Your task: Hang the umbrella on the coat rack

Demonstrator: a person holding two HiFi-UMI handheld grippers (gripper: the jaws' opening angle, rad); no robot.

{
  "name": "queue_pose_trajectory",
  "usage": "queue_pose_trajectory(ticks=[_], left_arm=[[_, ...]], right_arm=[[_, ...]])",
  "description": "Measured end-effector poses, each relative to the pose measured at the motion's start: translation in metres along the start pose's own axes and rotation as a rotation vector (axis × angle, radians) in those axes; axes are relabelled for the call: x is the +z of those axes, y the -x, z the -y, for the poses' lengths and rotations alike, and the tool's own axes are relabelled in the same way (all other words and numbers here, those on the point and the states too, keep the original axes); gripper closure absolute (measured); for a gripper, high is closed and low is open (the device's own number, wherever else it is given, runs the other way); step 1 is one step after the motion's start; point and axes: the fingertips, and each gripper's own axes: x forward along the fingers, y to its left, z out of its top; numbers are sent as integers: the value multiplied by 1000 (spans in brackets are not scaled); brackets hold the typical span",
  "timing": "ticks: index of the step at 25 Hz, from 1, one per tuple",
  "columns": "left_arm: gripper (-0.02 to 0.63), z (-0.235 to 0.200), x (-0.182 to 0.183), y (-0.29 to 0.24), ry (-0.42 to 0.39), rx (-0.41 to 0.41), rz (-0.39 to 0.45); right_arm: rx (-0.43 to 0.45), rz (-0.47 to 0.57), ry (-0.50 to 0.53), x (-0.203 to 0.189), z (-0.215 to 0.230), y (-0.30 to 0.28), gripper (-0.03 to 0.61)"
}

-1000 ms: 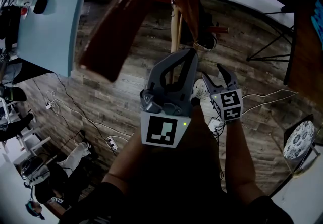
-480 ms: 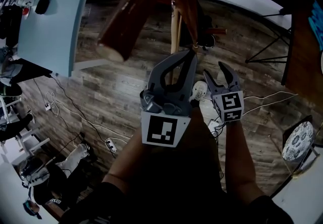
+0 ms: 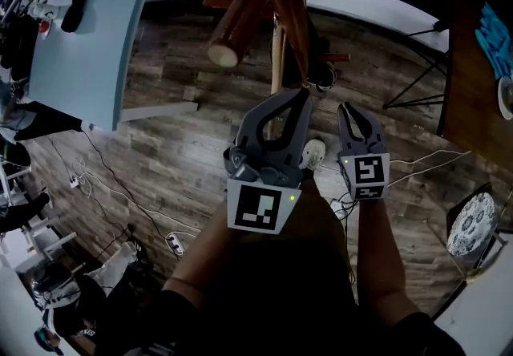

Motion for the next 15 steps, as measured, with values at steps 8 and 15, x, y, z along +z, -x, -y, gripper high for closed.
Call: queue_pose_trajectory(ticks=[8, 15], left_arm=[[603, -7, 17, 12, -21, -34, 31], [603, -15, 29, 27, -31, -66, 54]], right_arm=[[20, 115, -1, 54, -12, 22, 551], [32, 210, 46, 109, -31, 47, 551]])
